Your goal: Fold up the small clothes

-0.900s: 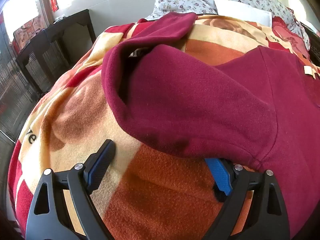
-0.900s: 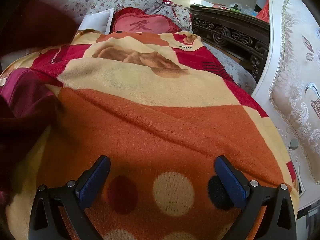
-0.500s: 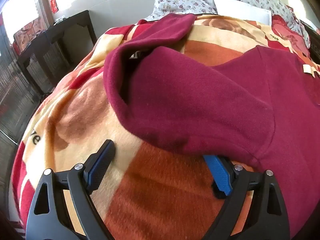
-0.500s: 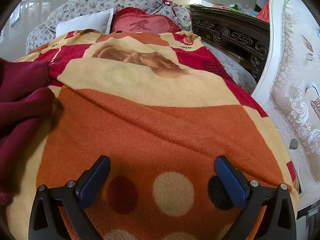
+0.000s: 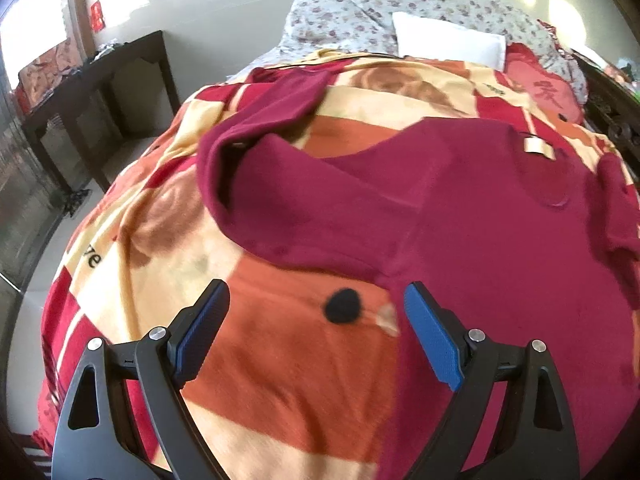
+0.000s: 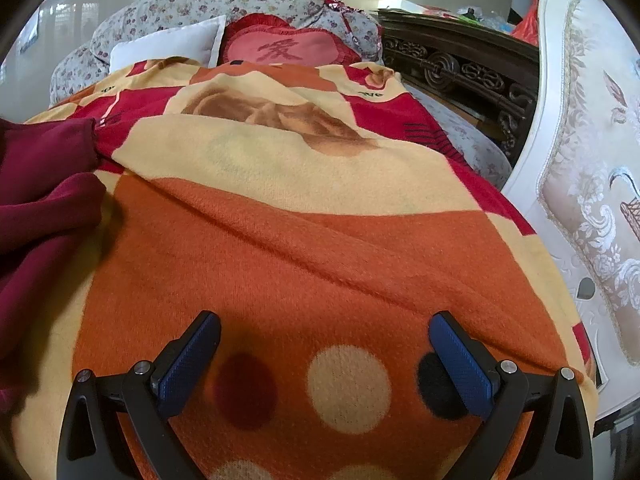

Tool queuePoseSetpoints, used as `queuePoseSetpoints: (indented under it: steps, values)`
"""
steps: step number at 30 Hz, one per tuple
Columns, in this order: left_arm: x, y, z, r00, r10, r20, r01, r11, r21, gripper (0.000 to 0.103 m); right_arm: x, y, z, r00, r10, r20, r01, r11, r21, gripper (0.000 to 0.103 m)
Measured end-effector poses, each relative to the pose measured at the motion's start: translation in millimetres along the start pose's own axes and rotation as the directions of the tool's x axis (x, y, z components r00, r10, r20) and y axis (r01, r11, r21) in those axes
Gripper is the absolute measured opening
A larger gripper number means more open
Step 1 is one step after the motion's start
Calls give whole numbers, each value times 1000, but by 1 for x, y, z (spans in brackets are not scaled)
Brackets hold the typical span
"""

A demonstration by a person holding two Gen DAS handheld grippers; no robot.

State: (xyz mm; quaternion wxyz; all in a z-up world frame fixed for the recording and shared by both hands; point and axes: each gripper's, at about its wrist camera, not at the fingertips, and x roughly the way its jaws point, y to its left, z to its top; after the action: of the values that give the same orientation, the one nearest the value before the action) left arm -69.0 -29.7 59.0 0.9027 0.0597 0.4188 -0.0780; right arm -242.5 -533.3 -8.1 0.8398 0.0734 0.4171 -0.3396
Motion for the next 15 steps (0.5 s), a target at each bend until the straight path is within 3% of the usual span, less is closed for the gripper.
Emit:
queuePoseSetpoints:
  steps: [2,5,7,15]
  values:
    - [-6,-6,-1,1000,1,6,-2,1000,11,89,-4,-1,-1,1000,-12,-23,13,1000,20,103]
    - [-16,-14,-4,1000,1,22,-1,999,37,89,-16,5,-3,993,97,-68,-100,993,-57,103]
    - [-25,-18,-7,999,-5,35,3,999,54,89,-29,8,-9,988,124,-95,-134,985,-106,102]
    - [-44,-31,-15,997,-50,57,46,996,77,89,-134,-28,-41,985,171,-28,-172,985,-18,101]
